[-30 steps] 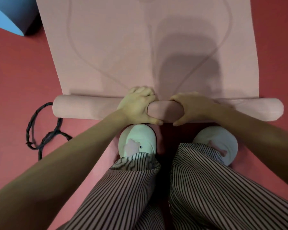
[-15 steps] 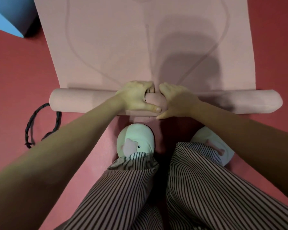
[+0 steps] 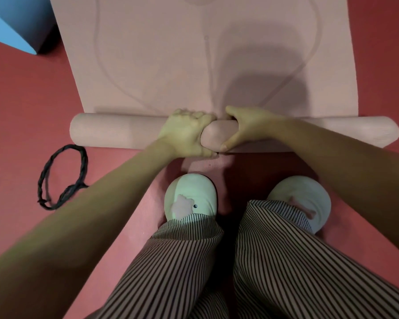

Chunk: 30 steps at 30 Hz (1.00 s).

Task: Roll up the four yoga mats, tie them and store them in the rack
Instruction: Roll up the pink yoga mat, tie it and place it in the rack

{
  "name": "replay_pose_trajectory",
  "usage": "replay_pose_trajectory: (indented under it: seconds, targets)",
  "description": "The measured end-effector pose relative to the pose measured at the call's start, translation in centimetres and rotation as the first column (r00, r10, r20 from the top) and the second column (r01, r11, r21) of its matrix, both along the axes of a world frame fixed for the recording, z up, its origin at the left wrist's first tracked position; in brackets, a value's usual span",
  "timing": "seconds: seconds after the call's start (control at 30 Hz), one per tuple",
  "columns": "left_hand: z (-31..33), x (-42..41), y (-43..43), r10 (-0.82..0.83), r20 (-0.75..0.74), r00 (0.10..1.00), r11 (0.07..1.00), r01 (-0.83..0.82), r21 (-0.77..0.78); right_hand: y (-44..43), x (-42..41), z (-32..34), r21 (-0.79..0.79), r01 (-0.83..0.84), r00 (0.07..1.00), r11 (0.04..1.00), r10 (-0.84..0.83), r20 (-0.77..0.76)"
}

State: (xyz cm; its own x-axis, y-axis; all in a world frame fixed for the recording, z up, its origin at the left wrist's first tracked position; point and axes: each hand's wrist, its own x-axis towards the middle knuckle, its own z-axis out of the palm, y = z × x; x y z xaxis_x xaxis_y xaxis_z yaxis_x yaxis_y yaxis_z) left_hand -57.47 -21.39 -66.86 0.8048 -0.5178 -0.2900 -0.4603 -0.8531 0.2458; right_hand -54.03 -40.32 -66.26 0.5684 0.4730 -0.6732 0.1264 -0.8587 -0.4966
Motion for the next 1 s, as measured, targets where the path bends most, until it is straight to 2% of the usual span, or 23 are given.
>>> replay_pose_trajectory:
  seconds: [0.07, 0.13, 0.2, 0.23, 0.33, 0.4, 0.47, 0.53, 0.63, 0.7, 0.73, 0.9, 1.0]
  targets:
    - [0.2, 1.0, -0.2, 0.031, -0.114, 0.993, 0.999, -0.028, 0.026, -0.4, 0.0, 0.1, -0.025, -0.007, 0.999, 1.0, 0.008, 0.042]
    - [0.6, 2.0, -0.4, 0.067, -0.218, 0.974, 0.998, -0.062, 0.027, -0.7, -0.7, 0.2, -0.061, -0.058, 0.965, 0.996, 0.071, 0.251]
    - [0.6, 3.2, -0.4, 0.096, -0.31, 0.946, 0.995, -0.088, 0.038, -1.0, -1.6, 0.1, -0.06, -0.057, 0.827, 0.997, 0.08, 0.556]
    - [0.6, 3.8, -0.3, 0.11, -0.359, 0.927, 0.994, -0.103, 0.041, -1.1, -2.1, -0.1, -0.047, -0.056, 0.769, 0.997, 0.073, 0.635]
    - [0.9, 4.6, -0.3, 0.13, -0.444, 0.887, 0.991, -0.126, 0.039, -1.6, -3.4, -1.1, -0.122, -0.091, 0.686, 0.988, 0.151, 0.712]
    - [0.7, 4.2, -0.3, 0.136, -0.425, 0.895, 0.991, -0.129, 0.044, -1.5, -3.4, -1.6, -0.185, -0.085, 0.707, 0.979, 0.19, 0.681]
    - [0.5, 3.5, -0.1, 0.131, -0.369, 0.92, 0.991, -0.125, 0.041, -1.0, -3.2, -1.4, -0.185, -0.084, 0.713, 0.979, 0.189, 0.676]
    - [0.5, 2.9, 0.1, 0.072, -0.251, 0.965, 0.997, -0.071, 0.014, -0.7, -2.4, -0.7, -0.171, -0.106, 0.771, 0.98, 0.189, 0.608]
    - [0.1, 1.7, 0.1, 0.006, 0.009, 1.0, 0.998, -0.006, -0.063, -0.9, -0.6, -0.1, -0.137, -0.105, 0.902, 0.985, 0.153, 0.404]
    - [-0.4, 0.7, -0.3, 0.023, 0.137, 0.99, 0.999, -0.018, -0.038, -1.1, 0.3, 0.2, -0.116, -0.107, 0.931, 0.988, 0.14, 0.336]
    - [-0.6, 0.6, -0.5, 0.039, 0.153, 0.987, 0.999, -0.036, -0.023, -1.1, 0.7, 0.2, -0.116, -0.113, 0.936, 0.987, 0.144, 0.32]
    - [0.7, 2.2, -0.8, 0.111, 0.0, 0.994, 0.994, -0.111, 0.004, -1.0, 2.0, 0.6, -0.109, -0.1, 0.965, 0.989, 0.123, 0.233]
    - [1.6, 2.9, -1.2, 0.114, -0.145, 0.983, 0.993, -0.109, 0.045, -1.3, 2.3, 1.0, -0.095, -0.084, 0.992, 0.992, 0.092, 0.089]
